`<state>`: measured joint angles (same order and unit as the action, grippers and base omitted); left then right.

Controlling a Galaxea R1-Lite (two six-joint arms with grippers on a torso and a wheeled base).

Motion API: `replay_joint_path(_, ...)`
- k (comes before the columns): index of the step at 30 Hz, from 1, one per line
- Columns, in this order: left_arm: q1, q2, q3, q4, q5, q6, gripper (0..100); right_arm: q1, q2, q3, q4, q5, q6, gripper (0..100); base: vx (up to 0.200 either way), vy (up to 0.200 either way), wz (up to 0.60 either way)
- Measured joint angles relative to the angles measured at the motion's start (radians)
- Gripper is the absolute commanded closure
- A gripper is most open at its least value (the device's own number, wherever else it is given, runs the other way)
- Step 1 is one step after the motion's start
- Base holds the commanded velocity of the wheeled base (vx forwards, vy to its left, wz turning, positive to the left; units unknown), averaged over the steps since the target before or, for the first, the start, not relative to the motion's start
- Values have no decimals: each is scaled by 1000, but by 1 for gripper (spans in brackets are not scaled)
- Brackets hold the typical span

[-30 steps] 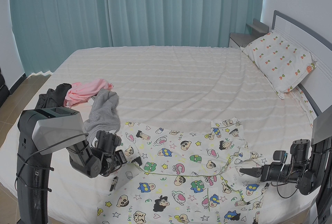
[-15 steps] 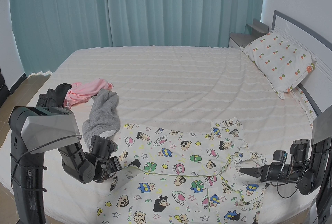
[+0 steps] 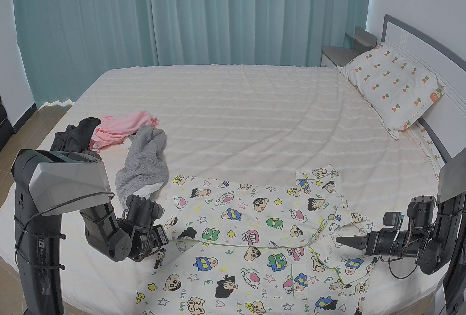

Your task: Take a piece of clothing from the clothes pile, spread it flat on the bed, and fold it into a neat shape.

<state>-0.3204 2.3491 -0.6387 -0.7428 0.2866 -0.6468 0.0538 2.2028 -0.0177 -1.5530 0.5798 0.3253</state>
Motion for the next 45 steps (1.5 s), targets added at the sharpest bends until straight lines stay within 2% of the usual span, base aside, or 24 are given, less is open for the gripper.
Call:
replay_joint_path(1,0,-1,4,-1,0,0,100,0,0,0,0,0,0,0,0,0,0)
replay_joint_path(2,0,-2,8,-1,0,0,0,0,0,0,0,0,0,0,0,0,0)
replay_joint_path(7,0,-13,20,-3,-2,-11,0,-1,-1,0,0,-1,0,0,0,0,0)
replay_joint_path(13,0,-52,26,-5,-11,-74,0,-9,-20,0,0,-9,10,0,0,0,0)
replay_joint_path(17,0,-104,45,-5,-53,-121,0,-19,-46,-23,4,-33,23,0,0,0,0)
replay_joint_path(20,0,-152,70,-5,-97,-151,0,-36,-61,-97,71,-44,26,0,0,0,0)
replay_joint_path(29,-2,-291,147,-21,-228,-246,0,-97,-81,-521,577,-61,29,0,0,0,0)
replay_joint_path(38,-43,-356,204,-89,-292,-318,0,-112,19,-948,906,-91,30,0,0,0,0)
replay_joint_path(45,-87,-366,251,-174,-306,-345,0,-116,159,-1292,1181,-127,26,0,0,0,0)
